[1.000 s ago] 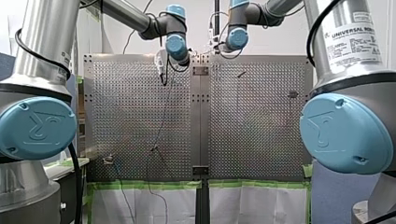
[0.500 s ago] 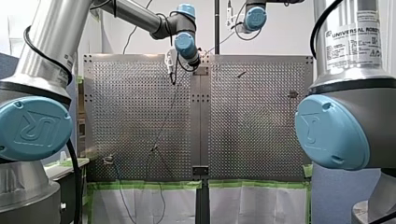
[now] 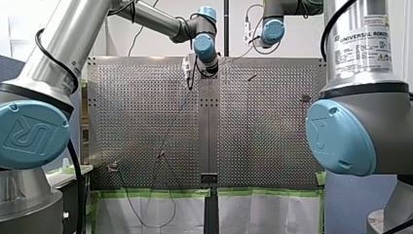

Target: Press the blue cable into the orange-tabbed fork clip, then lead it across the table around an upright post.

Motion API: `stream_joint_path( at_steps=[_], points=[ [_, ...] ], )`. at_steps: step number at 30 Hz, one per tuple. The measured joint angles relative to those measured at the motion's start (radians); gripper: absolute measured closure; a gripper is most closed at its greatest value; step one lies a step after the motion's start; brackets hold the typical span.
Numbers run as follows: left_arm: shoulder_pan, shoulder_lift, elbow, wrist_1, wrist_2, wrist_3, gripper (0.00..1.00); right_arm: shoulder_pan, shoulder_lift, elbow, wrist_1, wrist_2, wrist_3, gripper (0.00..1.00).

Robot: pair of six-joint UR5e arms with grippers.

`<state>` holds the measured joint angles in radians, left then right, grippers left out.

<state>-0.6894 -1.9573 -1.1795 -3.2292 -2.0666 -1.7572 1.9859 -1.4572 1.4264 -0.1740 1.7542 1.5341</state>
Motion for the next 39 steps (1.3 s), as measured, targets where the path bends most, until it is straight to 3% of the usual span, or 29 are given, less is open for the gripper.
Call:
stream_joint_path(
  at_steps=[9, 17, 25, 33, 39],
  points=[
    [-0.020, -0.054, 0.092, -0.057, -0.004, -0.016, 1.00, -0.025, 0.009, 0.004, 0.001, -0.008, 0.025, 1.00],
    [-0.021, -0.102, 0.167, -0.065, 0.000, -0.027, 1.00, -0.061, 0.014, 0.004, 0.001, -0.015, 0.036, 1.00],
    [-0.019, -0.153, 0.244, -0.094, 0.019, -0.034, 1.00, -0.097, 0.023, 0.004, -0.001, -0.039, 0.060, 1.00],
    [-0.015, -0.227, 0.324, -0.146, 0.037, -0.045, 1.00, -0.124, 0.031, 0.004, -0.004, -0.054, 0.072, 1.00],
    [-0.013, -0.276, 0.384, -0.161, 0.049, -0.057, 1.00, -0.142, 0.067, 0.005, -0.011, -0.057, 0.074, 1.00]
  ],
)
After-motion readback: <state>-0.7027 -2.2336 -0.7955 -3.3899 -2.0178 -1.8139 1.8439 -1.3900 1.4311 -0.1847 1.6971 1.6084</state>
